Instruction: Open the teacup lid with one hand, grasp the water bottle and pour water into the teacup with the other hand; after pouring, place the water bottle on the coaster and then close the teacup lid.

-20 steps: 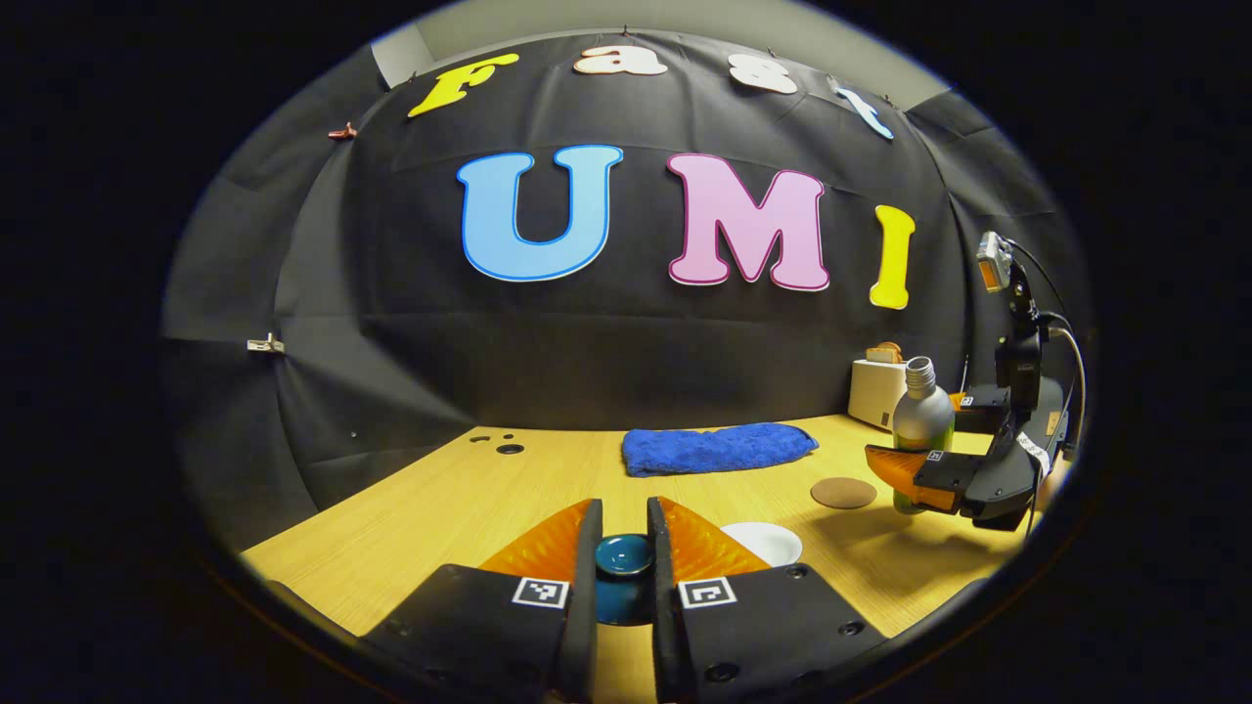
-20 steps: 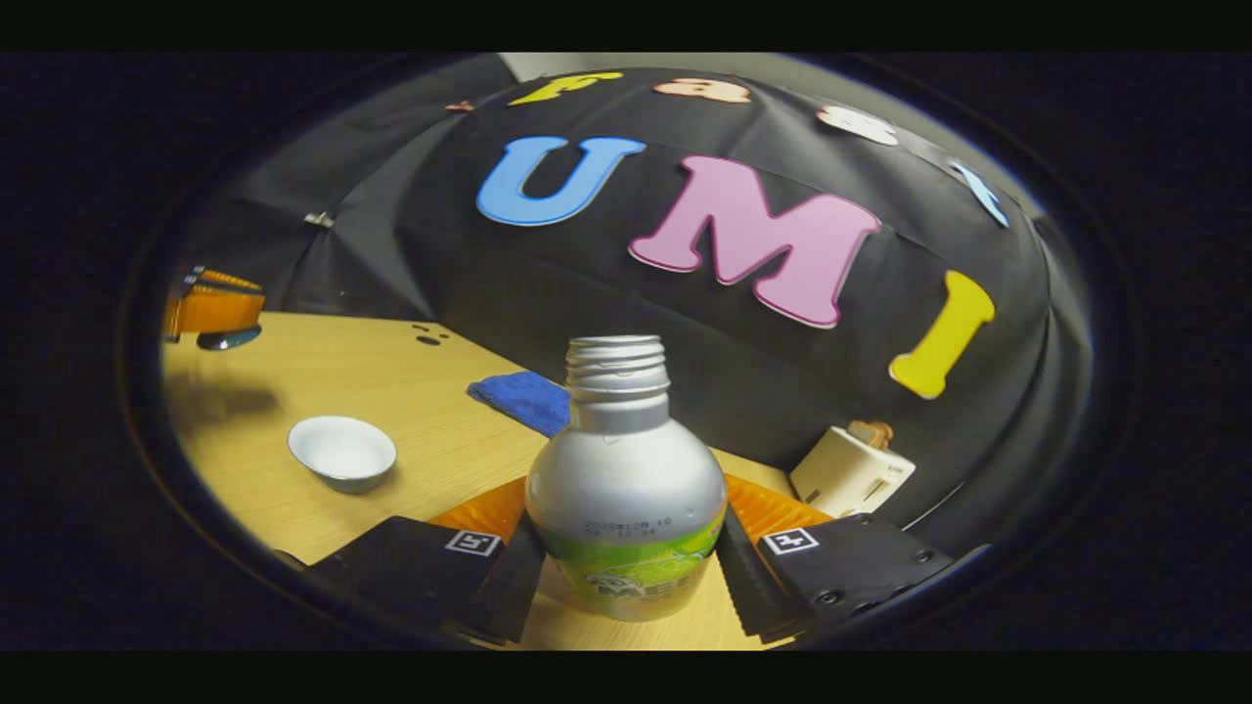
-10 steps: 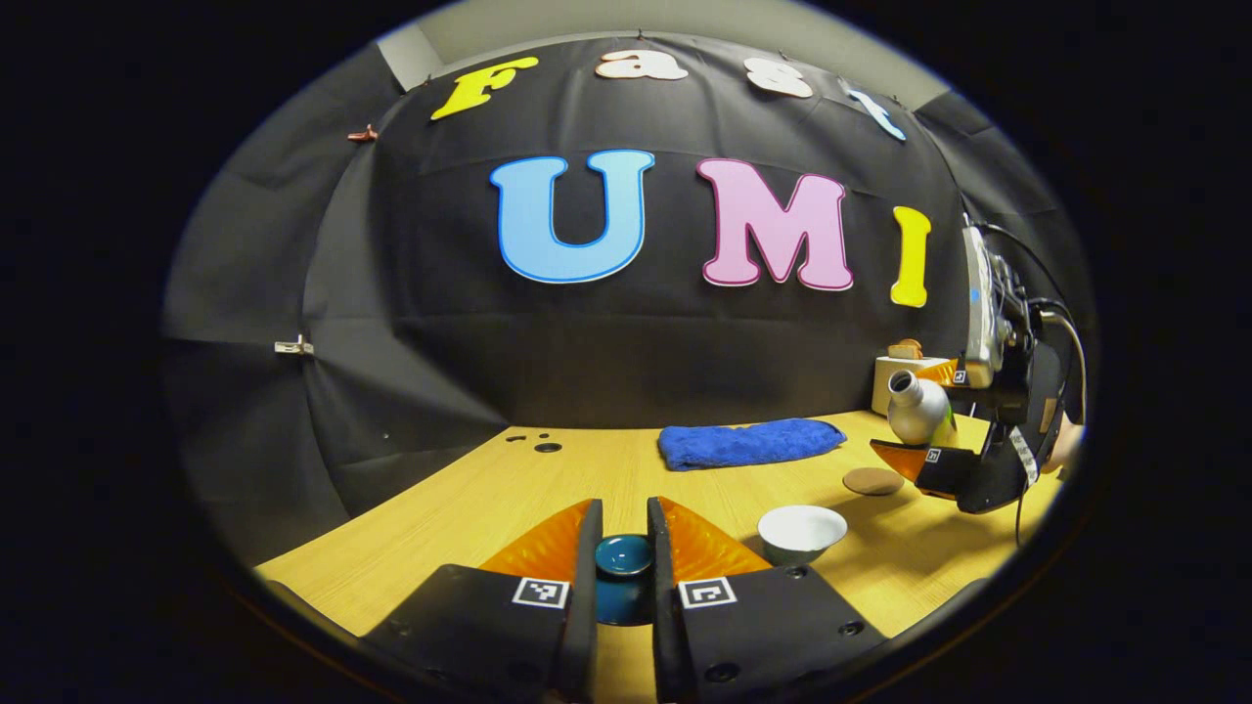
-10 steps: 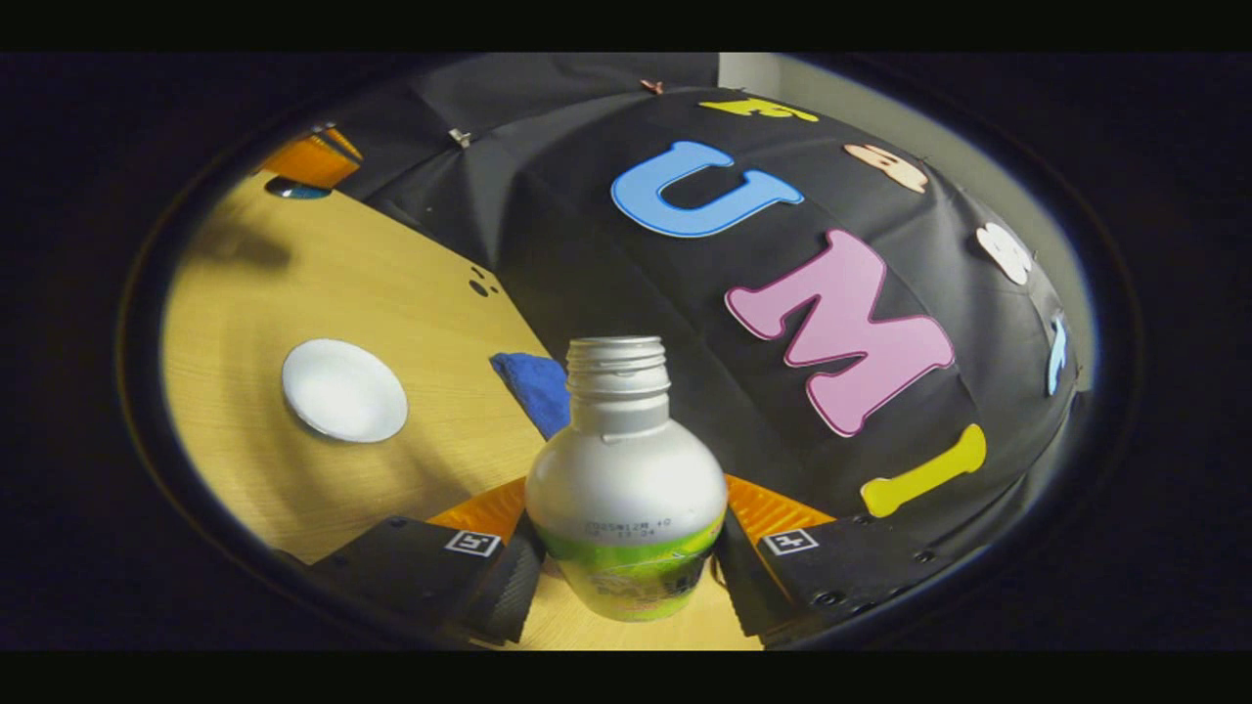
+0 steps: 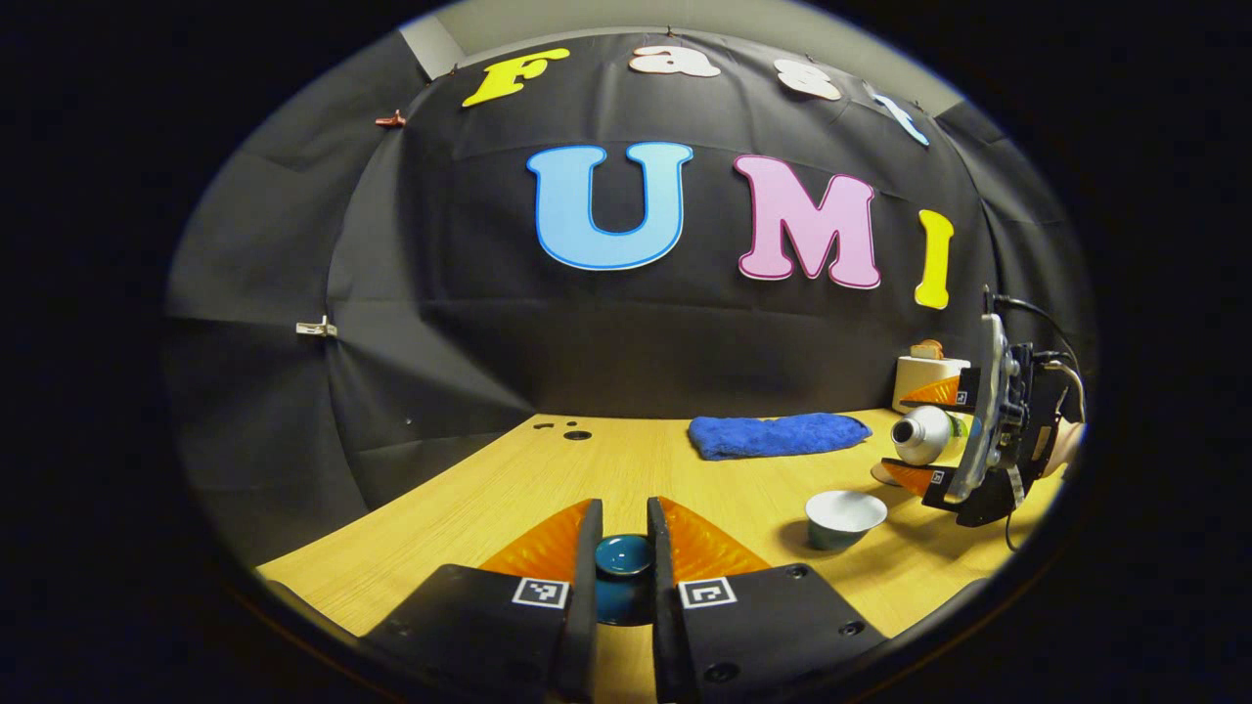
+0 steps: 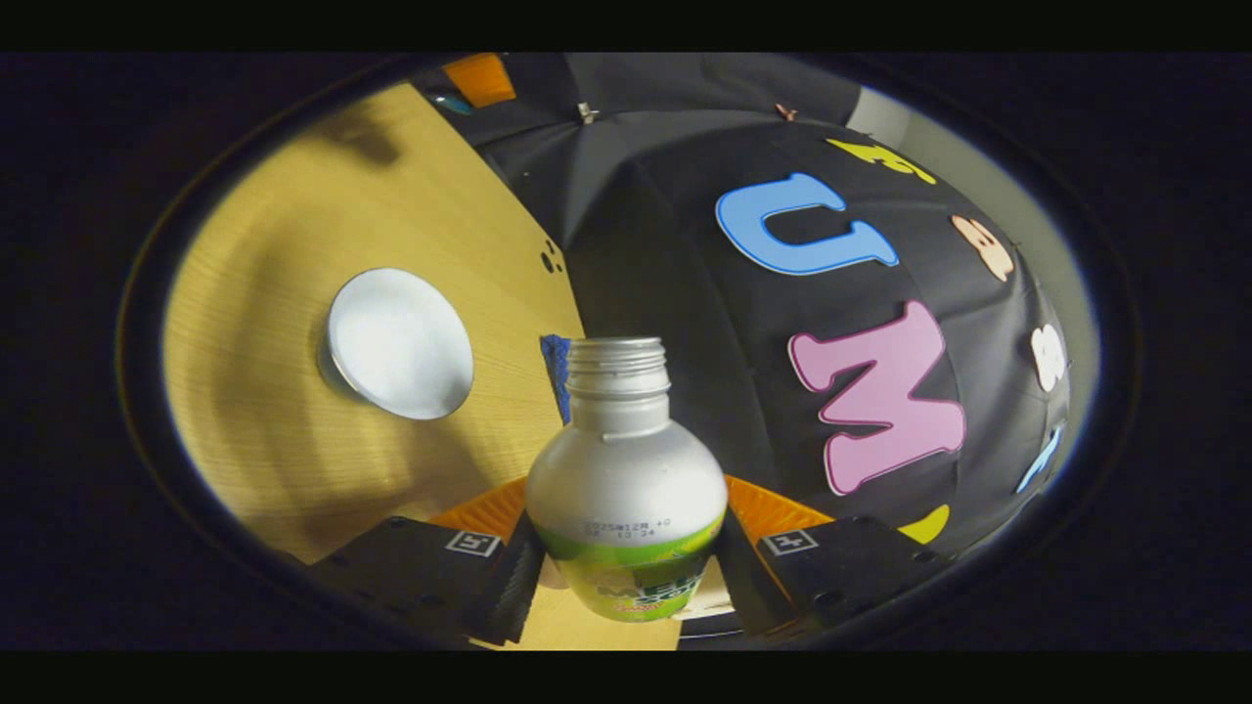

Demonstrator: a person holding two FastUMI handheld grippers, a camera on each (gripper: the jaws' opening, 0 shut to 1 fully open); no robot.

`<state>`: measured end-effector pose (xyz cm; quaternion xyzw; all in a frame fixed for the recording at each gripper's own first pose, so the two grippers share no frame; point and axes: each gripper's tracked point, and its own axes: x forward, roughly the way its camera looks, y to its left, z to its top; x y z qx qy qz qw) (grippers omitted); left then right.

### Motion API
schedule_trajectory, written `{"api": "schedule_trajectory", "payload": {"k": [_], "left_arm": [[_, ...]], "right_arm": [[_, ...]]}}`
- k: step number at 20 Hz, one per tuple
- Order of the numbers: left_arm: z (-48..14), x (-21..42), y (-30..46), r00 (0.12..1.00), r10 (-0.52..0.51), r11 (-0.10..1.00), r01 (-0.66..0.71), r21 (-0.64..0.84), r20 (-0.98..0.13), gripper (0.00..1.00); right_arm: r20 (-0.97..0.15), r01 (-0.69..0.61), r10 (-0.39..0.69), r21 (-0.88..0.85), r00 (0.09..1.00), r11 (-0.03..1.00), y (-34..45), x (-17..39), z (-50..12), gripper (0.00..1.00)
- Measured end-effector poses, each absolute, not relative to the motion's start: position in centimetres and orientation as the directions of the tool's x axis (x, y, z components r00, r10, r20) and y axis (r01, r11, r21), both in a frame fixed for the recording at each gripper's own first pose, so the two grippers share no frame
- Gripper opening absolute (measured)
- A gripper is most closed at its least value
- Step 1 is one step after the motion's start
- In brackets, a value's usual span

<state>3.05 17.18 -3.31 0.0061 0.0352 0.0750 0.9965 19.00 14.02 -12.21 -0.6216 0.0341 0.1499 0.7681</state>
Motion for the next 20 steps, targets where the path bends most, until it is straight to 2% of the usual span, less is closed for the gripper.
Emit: {"api": "schedule_trajectory", "payload": {"k": [2, 7, 8, 9, 13, 17, 19, 20], "left_arm": [[-3.7, 3.2, 17.4, 0.986, 0.15, 0.989, -0.15, 0.005, -0.076, 0.27], [-4.5, 3.5, 17.2, 0.987, 0.132, 0.991, -0.134, -0.021, -0.093, 0.26], [-4.6, 3.6, 17.3, 0.987, 0.132, 0.991, -0.135, -0.021, -0.093, 0.27], [-4.6, 3.7, 17.3, 0.987, 0.131, 0.991, -0.134, -0.022, -0.093, 0.27], [-4.7, 3.8, 16.9, 0.989, 0.117, 0.992, -0.12, -0.027, -0.095, 0.27], [-5.1, 4.2, 16.9, 0.988, 0.113, 0.993, -0.117, -0.033, -0.105, 0.27], [-5.1, 4.3, 16.8, 0.988, 0.11, 0.993, -0.115, -0.04, -0.108, 0.27], [-5.2, 4.4, 16.7, 0.988, 0.107, 0.993, -0.112, -0.042, -0.11, 0.27]], "right_arm": [[-0.234, -0.258, 0.197, -0.96, 0.952, 0.111, 14.1, 19.2, -12.3, 0.81], [-0.247, -0.26, 0.208, -0.965, 0.946, 0.039, 14.7, 19.5, -12.9, 0.81], [-0.249, -0.259, 0.213, -0.966, 0.945, 0.018, 14.8, 19.6, -13.1, 0.77], [-0.257, -0.262, 0.217, -0.965, 0.942, -0.004, 14.9, 19.7, -13.5, 0.81], [-0.266, -0.259, 0.225, -0.964, 0.937, -0.061, 15.1, 19.8, -14.2, 0.81], [-0.251, -0.216, 0.239, -0.963, 0.938, -0.163, 15.3, 20.2, -13.9, 0.81], [-0.257, -0.221, 0.238, -0.961, 0.936, -0.168, 15.1, 20.3, -14.0, 0.77], [-0.264, -0.229, 0.238, -0.959, 0.935, -0.165, 14.9, 20.5, -14.4, 0.81]]}}
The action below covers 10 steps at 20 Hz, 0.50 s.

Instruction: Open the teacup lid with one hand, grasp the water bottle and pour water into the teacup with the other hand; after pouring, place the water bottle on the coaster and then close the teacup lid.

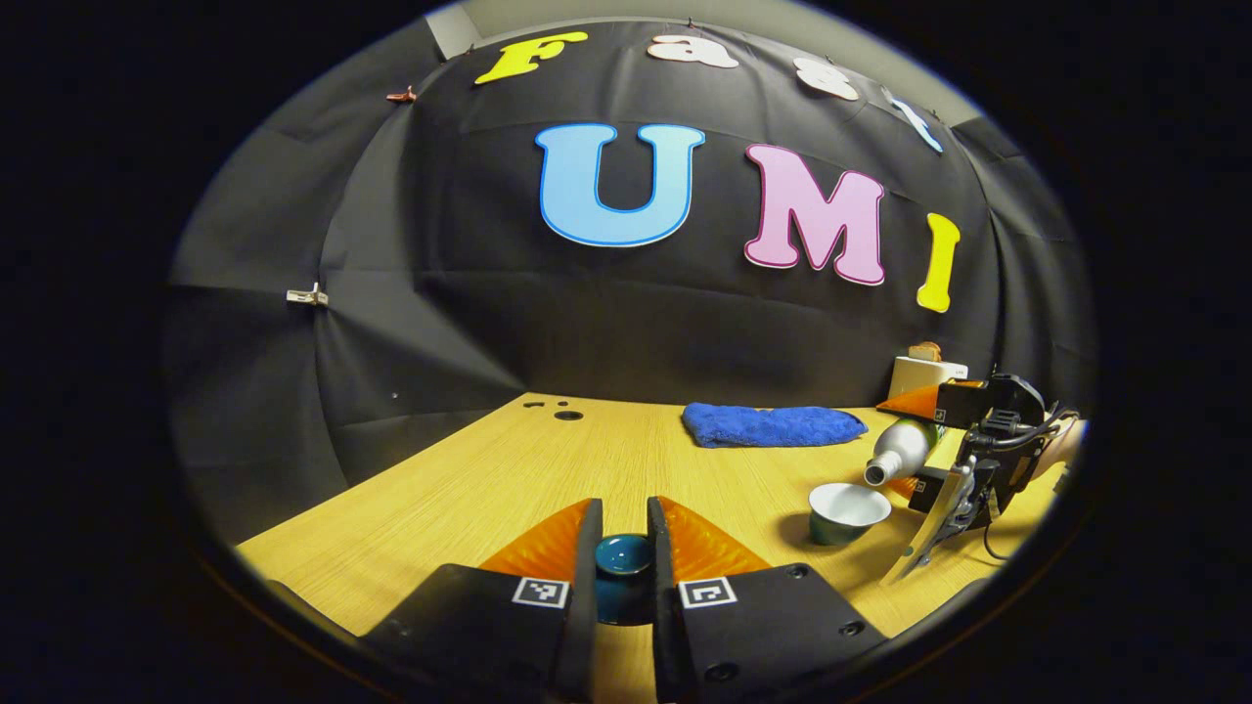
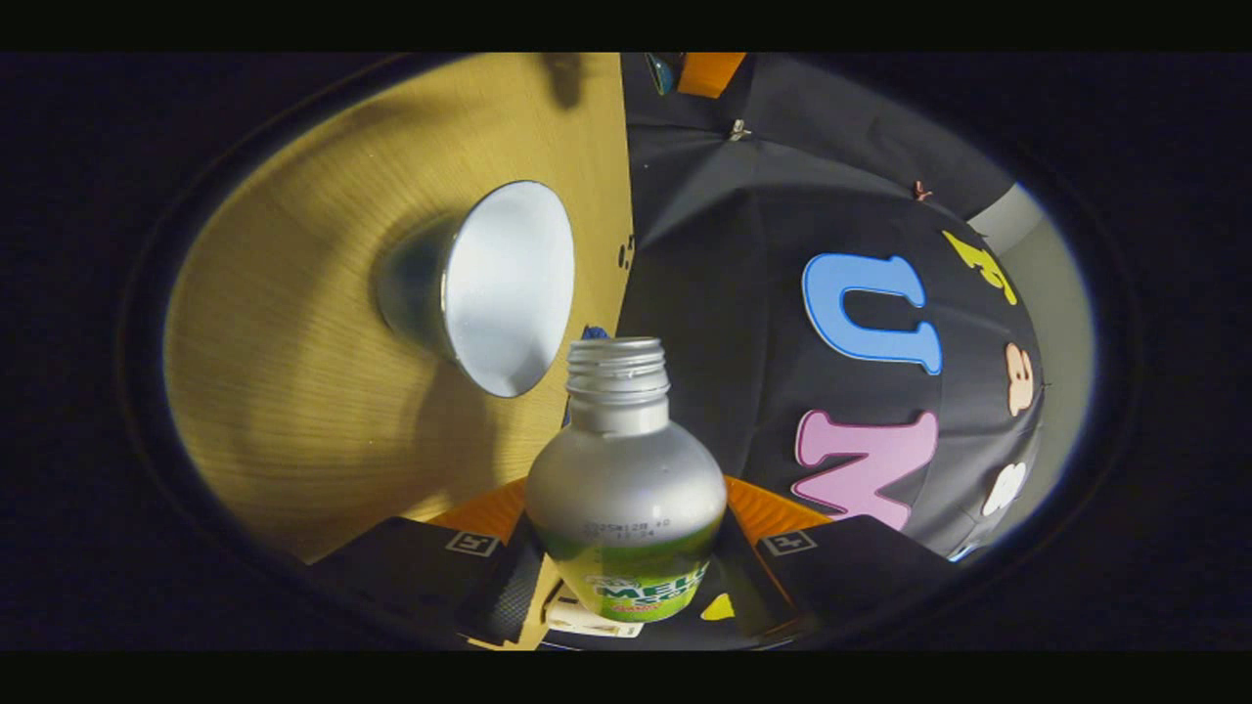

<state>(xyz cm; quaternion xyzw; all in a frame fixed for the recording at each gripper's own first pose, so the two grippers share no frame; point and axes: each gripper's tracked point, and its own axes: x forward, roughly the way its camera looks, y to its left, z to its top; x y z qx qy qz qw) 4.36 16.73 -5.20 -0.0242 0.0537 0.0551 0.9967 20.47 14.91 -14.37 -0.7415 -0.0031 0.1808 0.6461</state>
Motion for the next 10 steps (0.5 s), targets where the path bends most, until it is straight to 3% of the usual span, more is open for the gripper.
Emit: {"api": "schedule_trajectory", "payload": {"k": [6, 7, 10], "left_arm": [[-5.5, 4.6, 16.4, 0.988, 0.091, 0.994, -0.097, -0.047, -0.121, 0.27], [-5.5, 4.6, 16.3, 0.989, 0.088, 0.994, -0.094, -0.048, -0.12, 0.27], [-5.4, 4.5, 16.3, 0.989, 0.089, 0.994, -0.095, -0.047, -0.12, 0.27]], "right_arm": [[-0.27, -0.21, 0.264, -0.949, 0.926, -0.233, 15.7, 19.9, -15.1, 0.81], [-0.265, -0.202, 0.267, -0.949, 0.927, -0.241, 15.8, 19.9, -15.0, 0.77], [-0.256, -0.179, 0.28, -0.946, 0.925, -0.271, 16.0, 20.1, -14.8, 0.81]]}}
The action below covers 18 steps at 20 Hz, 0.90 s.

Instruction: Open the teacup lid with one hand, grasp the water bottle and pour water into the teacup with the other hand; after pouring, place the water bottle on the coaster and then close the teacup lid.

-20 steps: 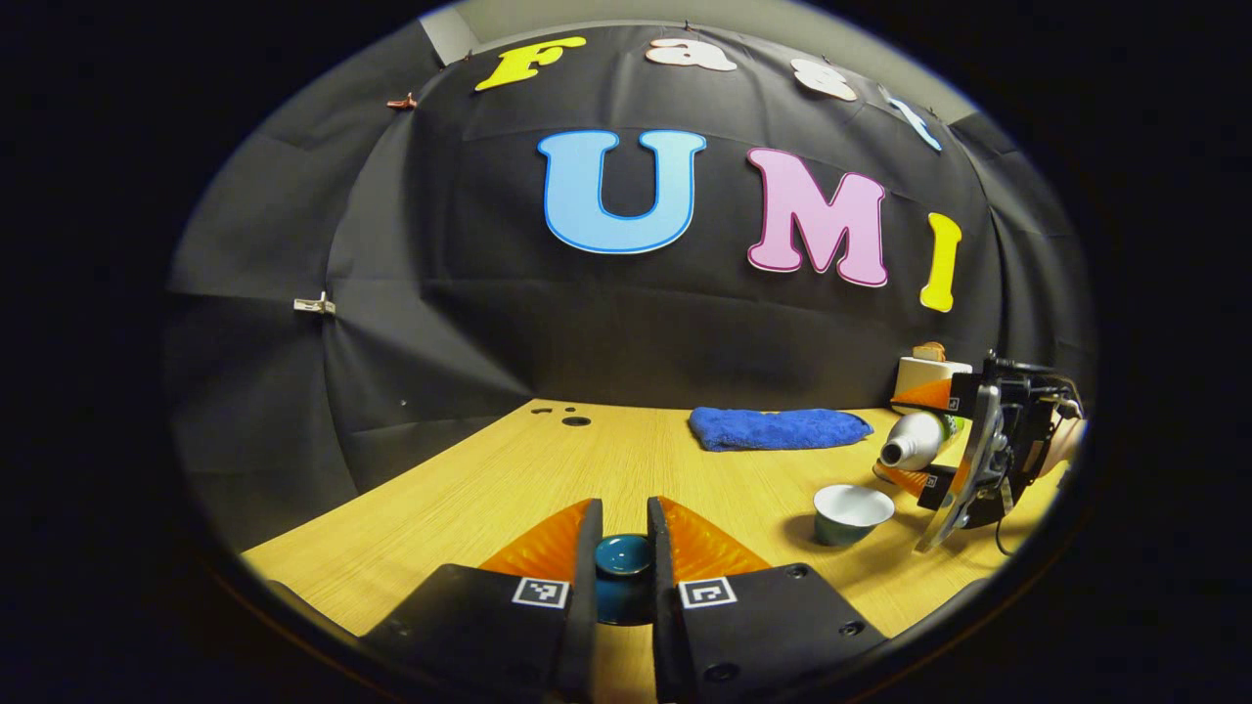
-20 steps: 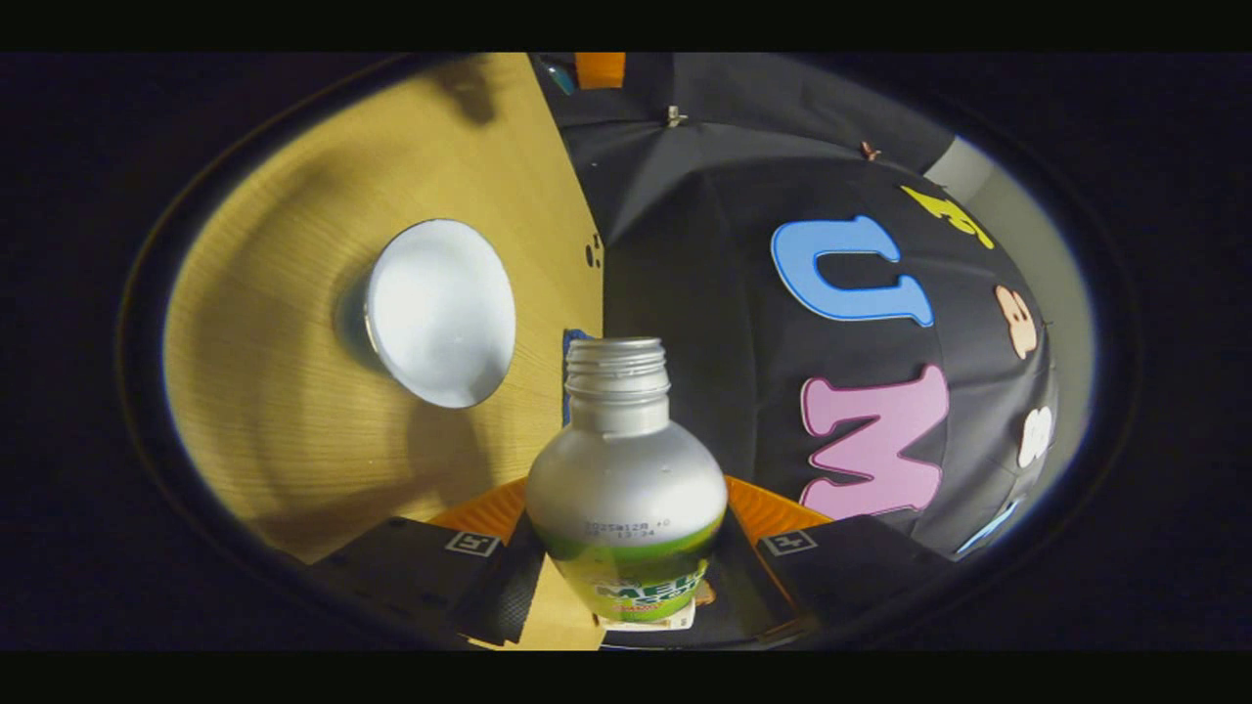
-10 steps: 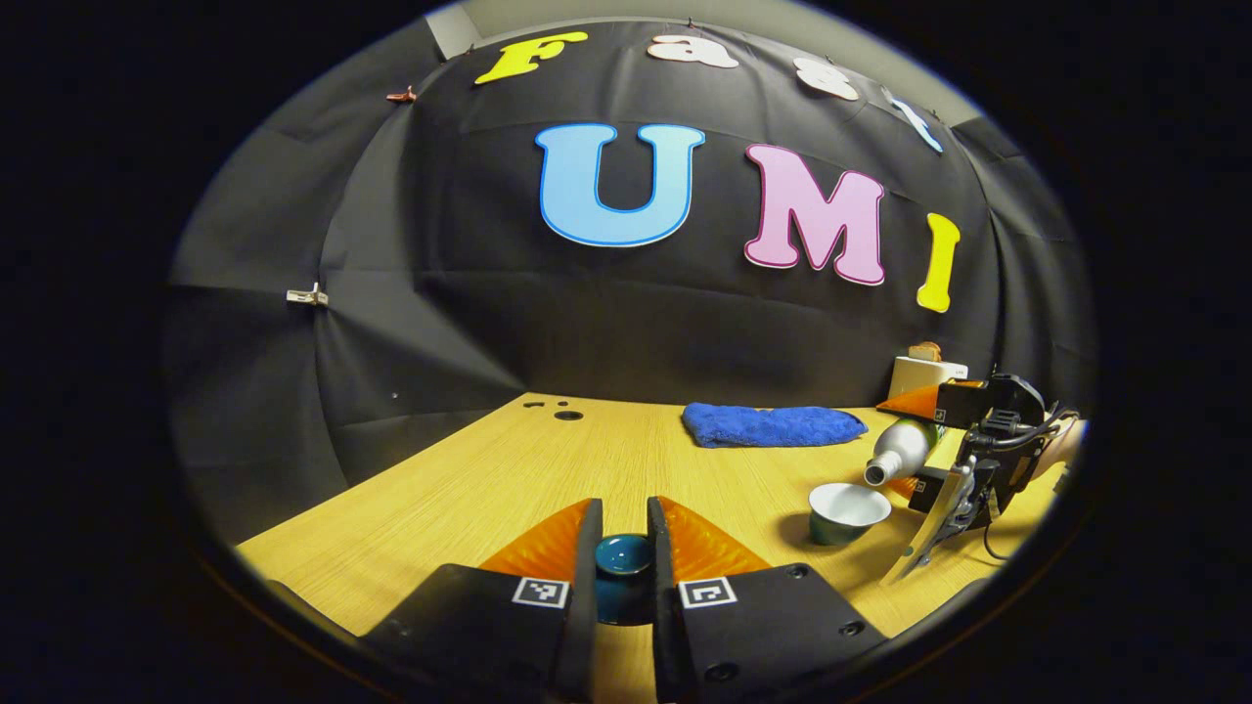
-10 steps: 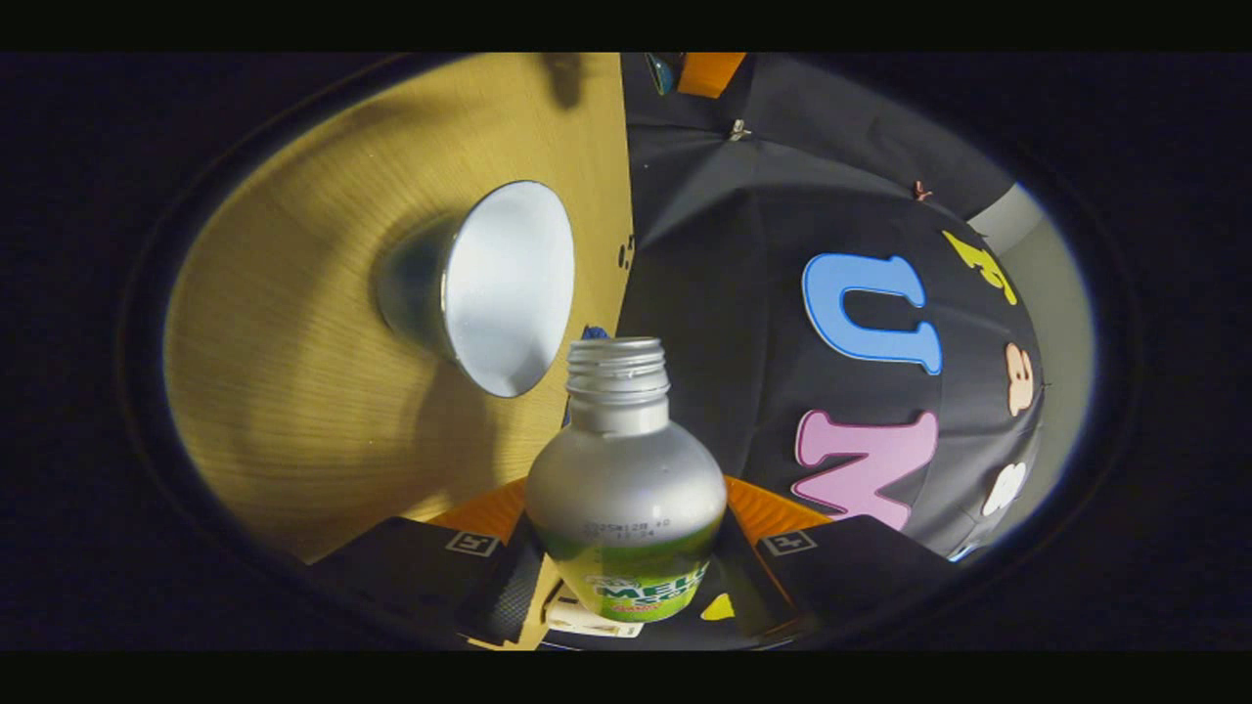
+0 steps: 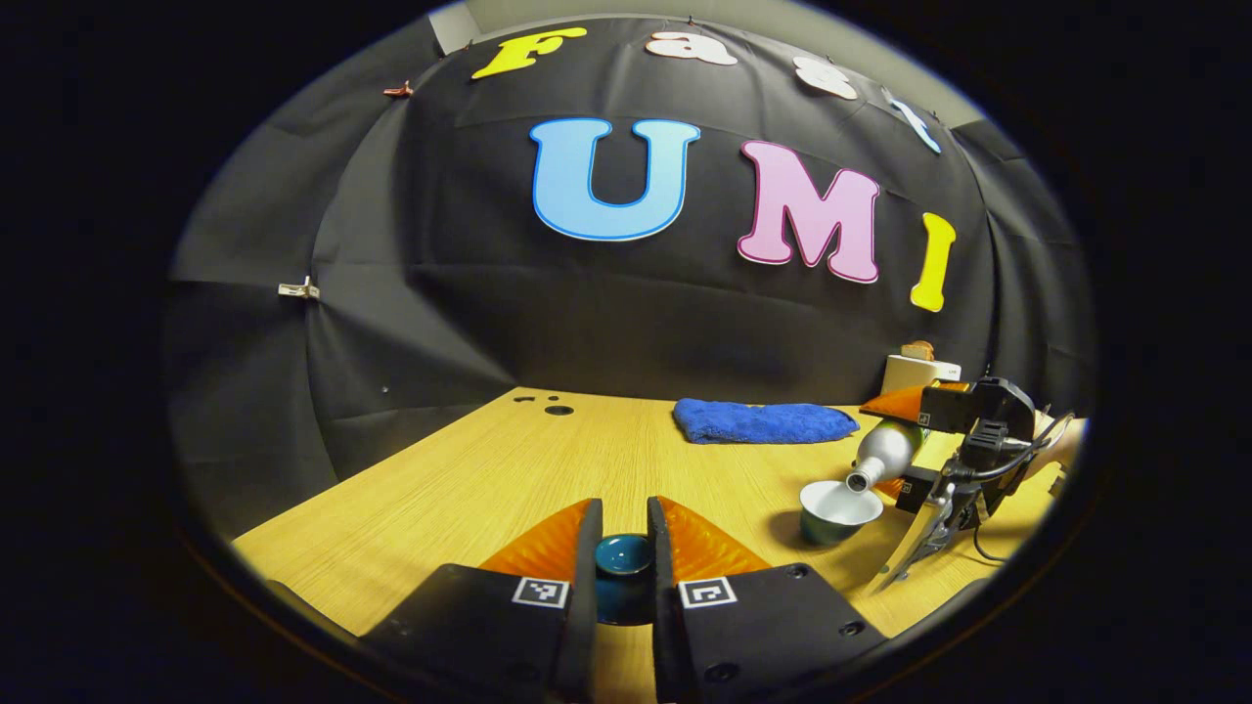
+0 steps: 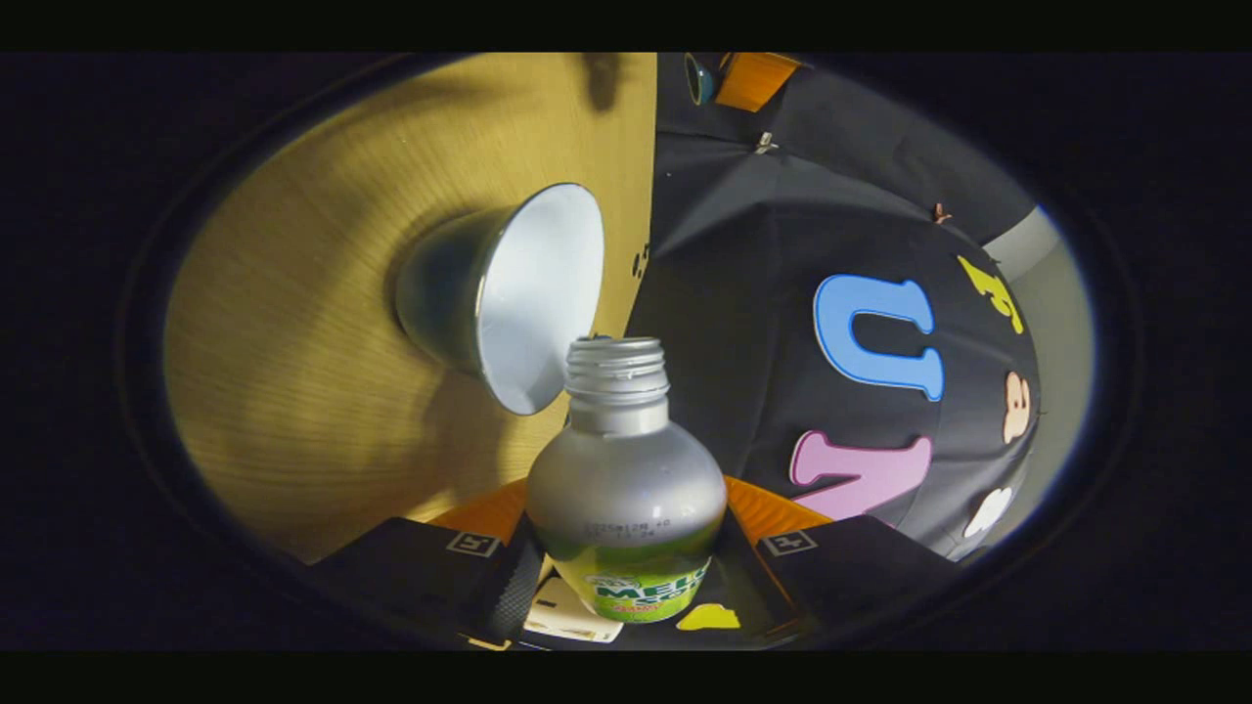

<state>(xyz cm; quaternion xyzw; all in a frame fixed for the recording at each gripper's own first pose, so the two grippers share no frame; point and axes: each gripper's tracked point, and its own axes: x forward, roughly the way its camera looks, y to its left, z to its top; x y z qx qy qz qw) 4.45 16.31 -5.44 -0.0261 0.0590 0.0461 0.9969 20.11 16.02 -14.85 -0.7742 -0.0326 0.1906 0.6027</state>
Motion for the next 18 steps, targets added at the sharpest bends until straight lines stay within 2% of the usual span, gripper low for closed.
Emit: {"api": "schedule_trajectory", "payload": {"k": [18], "left_arm": [[-5.2, 3.8, 16.3, 0.989, 0.088, 0.995, -0.094, -0.045, -0.119, 0.27]], "right_arm": [[-0.199, -0.065, 0.322, -0.921, 0.926, -0.384, 16.6, 21.1, -12.5, 0.81]]}}
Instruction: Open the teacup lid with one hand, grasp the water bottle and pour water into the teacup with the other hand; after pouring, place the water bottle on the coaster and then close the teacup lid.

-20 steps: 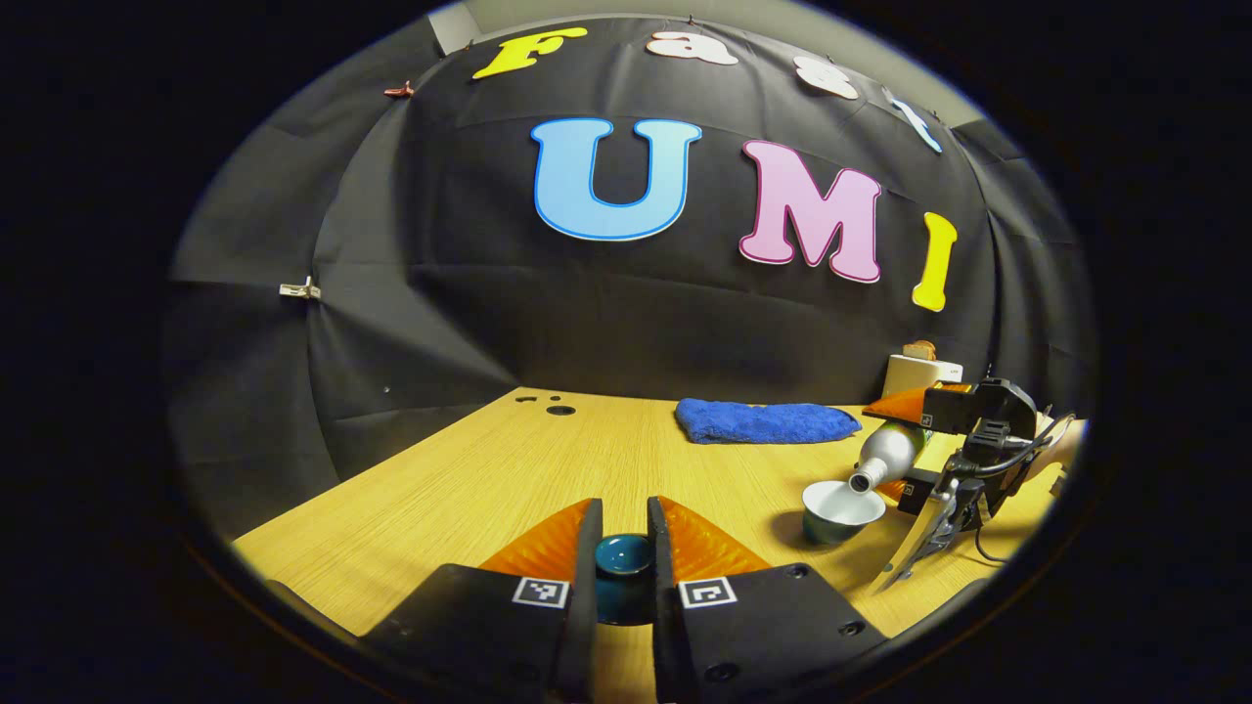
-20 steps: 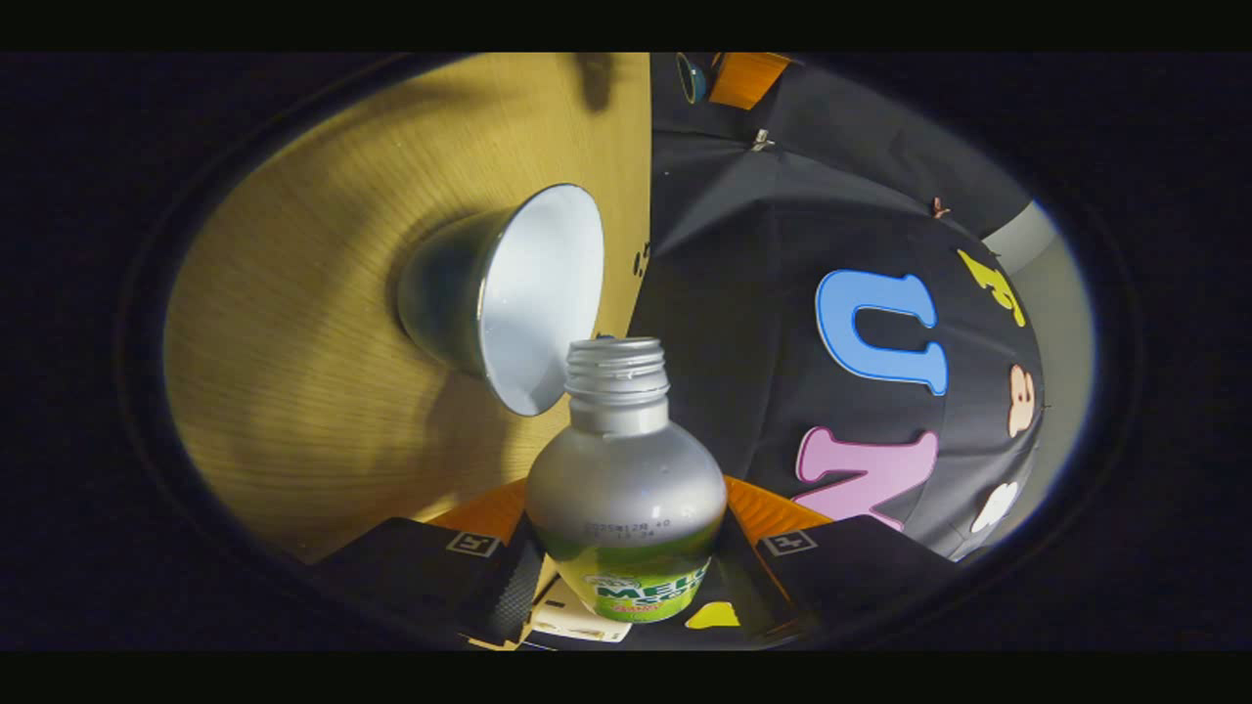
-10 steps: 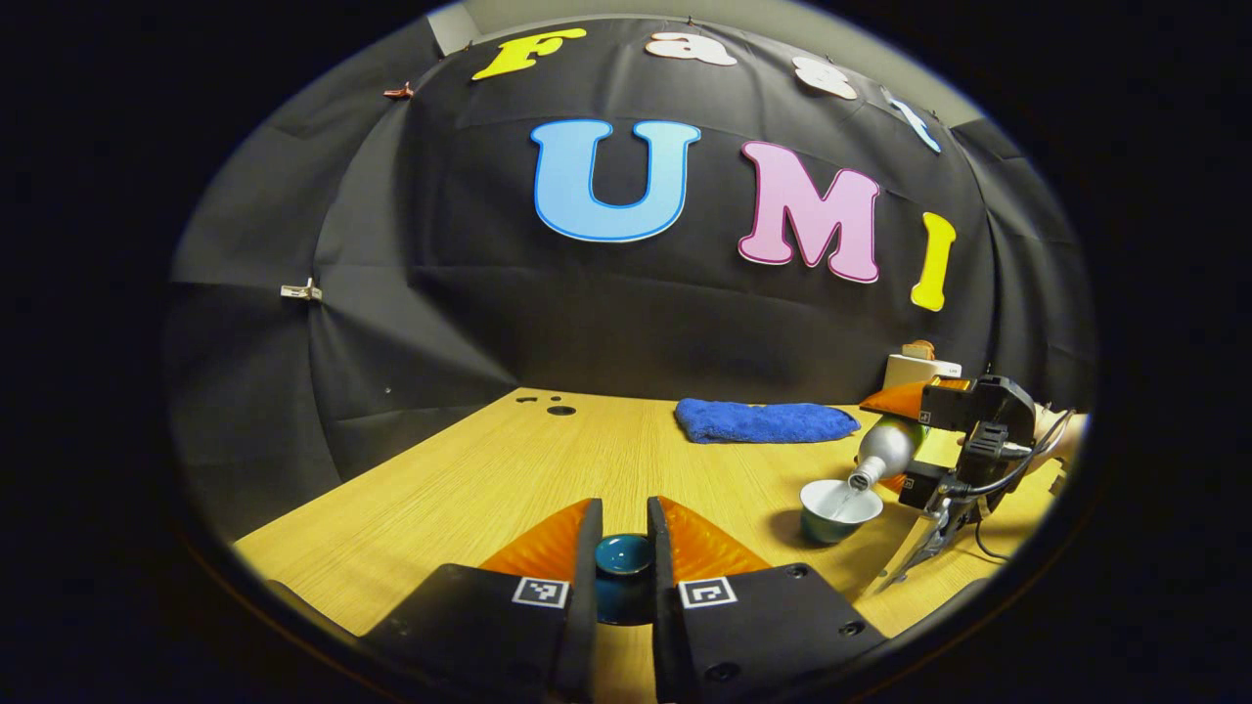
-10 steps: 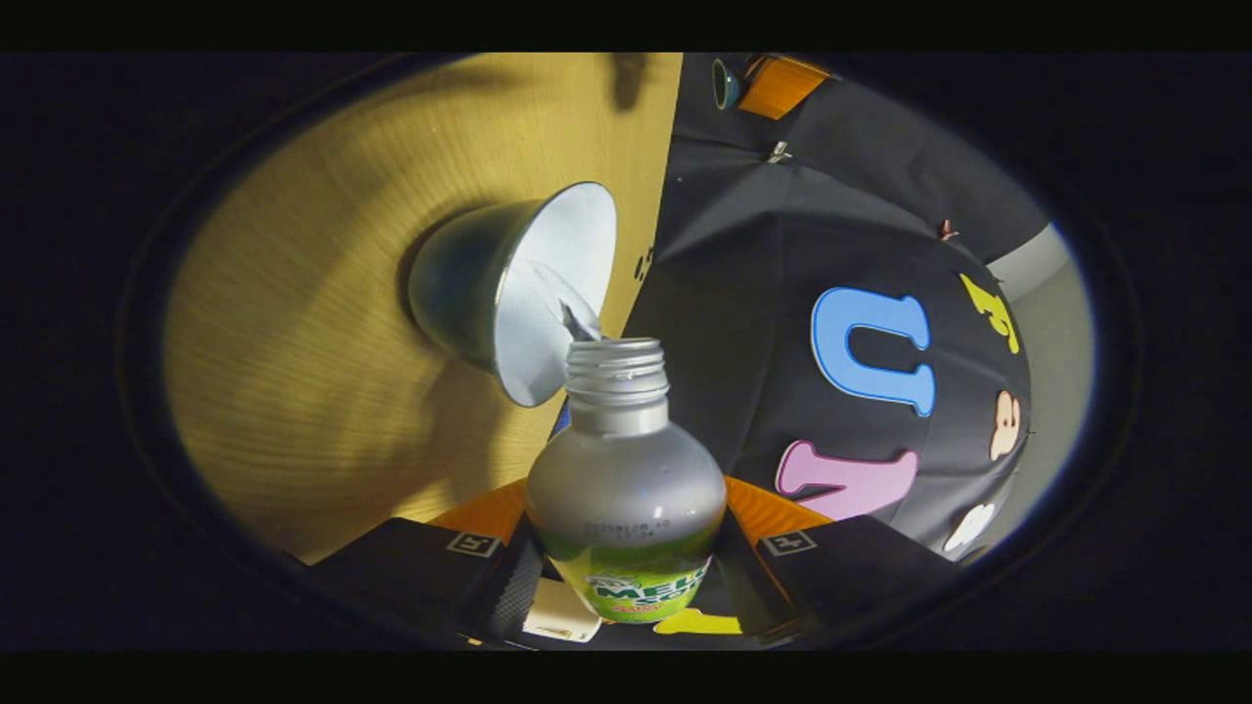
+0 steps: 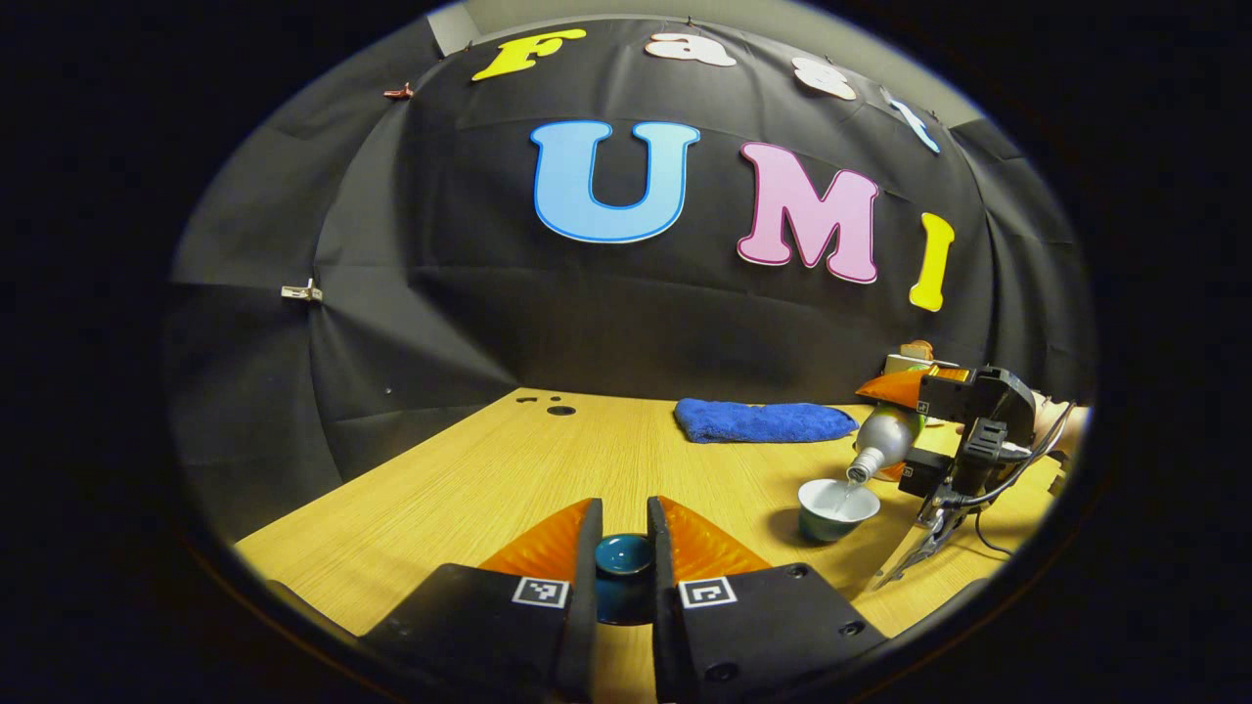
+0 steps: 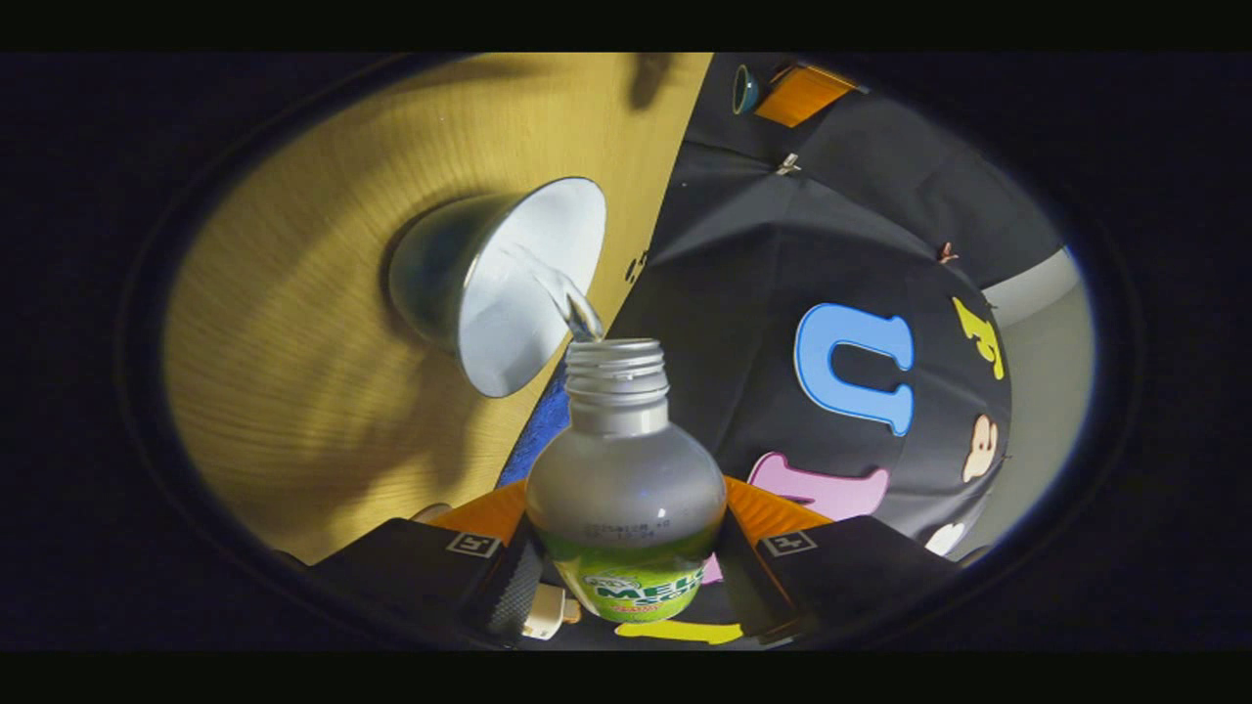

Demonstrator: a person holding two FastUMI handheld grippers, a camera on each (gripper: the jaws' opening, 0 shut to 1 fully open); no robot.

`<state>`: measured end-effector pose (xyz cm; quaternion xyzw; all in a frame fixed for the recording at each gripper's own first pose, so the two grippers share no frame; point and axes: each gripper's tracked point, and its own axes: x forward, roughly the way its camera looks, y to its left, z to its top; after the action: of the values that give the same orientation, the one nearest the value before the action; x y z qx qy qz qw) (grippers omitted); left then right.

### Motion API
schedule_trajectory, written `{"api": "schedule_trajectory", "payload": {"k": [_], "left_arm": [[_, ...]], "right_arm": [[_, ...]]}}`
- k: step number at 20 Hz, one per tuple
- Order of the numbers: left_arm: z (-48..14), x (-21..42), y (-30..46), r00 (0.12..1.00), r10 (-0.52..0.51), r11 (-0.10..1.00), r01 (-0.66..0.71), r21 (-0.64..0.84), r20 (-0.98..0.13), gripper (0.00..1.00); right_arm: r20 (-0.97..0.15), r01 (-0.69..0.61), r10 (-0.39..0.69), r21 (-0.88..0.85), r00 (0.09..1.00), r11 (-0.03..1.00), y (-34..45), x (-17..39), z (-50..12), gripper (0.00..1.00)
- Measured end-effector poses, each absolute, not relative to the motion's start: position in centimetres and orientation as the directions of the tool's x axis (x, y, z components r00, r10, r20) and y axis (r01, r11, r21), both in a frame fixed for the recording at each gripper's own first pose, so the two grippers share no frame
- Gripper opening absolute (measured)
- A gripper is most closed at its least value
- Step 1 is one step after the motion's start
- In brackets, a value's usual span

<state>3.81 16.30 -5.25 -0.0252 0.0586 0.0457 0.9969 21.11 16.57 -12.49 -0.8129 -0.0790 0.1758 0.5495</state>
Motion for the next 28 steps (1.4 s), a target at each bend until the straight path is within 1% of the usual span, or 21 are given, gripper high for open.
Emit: {"api": "schedule_trajectory", "payload": {"k": [1, 2, 3, 9, 13, 28], "left_arm": [[-5.2, 3.8, 16.2, 0.989, 0.087, 0.995, -0.093, -0.046, -0.119, 0.27], [-5.0, 3.8, 16.3, 0.989, 0.089, 0.994, -0.095, -0.049, -0.117, 0.27], [-5.1, 3.7, 16.4, 0.989, 0.092, 0.994, -0.099, -0.052, -0.114, 0.27], [-5.0, 3.3, 16.6, 0.989, 0.095, 0.993, -0.103, -0.063, -0.115, 0.27], [-4.9, 3.1, 17.0, 0.987, 0.11, 0.991, -0.118, -0.06, -0.113, 0.27], [-4.6, 3.0, 16.1, 0.99, 0.091, 0.994, -0.097, -0.052, -0.112, 0.27]], "right_arm": [[-0.201, -0.065, 0.32, -0.918, 0.926, -0.39, 16.4, 21.2, -12.5, 0.8], [-0.198, -0.06, 0.32, -0.917, 0.927, -0.395, 16.3, 21.3, -12.5, 0.84], [-0.194, -0.054, 0.32, -0.915, 0.927, -0.4, 16.4, 21.5, -12.4, 0.81], [-0.185, -0.024, 0.337, -0.902, 0.923, -0.431, 16.7, 21.7, -12.1, 0.81], [-0.175, -0.007, 0.348, -0.901, 0.921, -0.433, 16.9, 21.8, -11.9, 0.81], [-0.135, 0.067, 0.376, -0.876, 0.917, -0.477, 16.9, 22.4, -10.3, 0.81]]}}
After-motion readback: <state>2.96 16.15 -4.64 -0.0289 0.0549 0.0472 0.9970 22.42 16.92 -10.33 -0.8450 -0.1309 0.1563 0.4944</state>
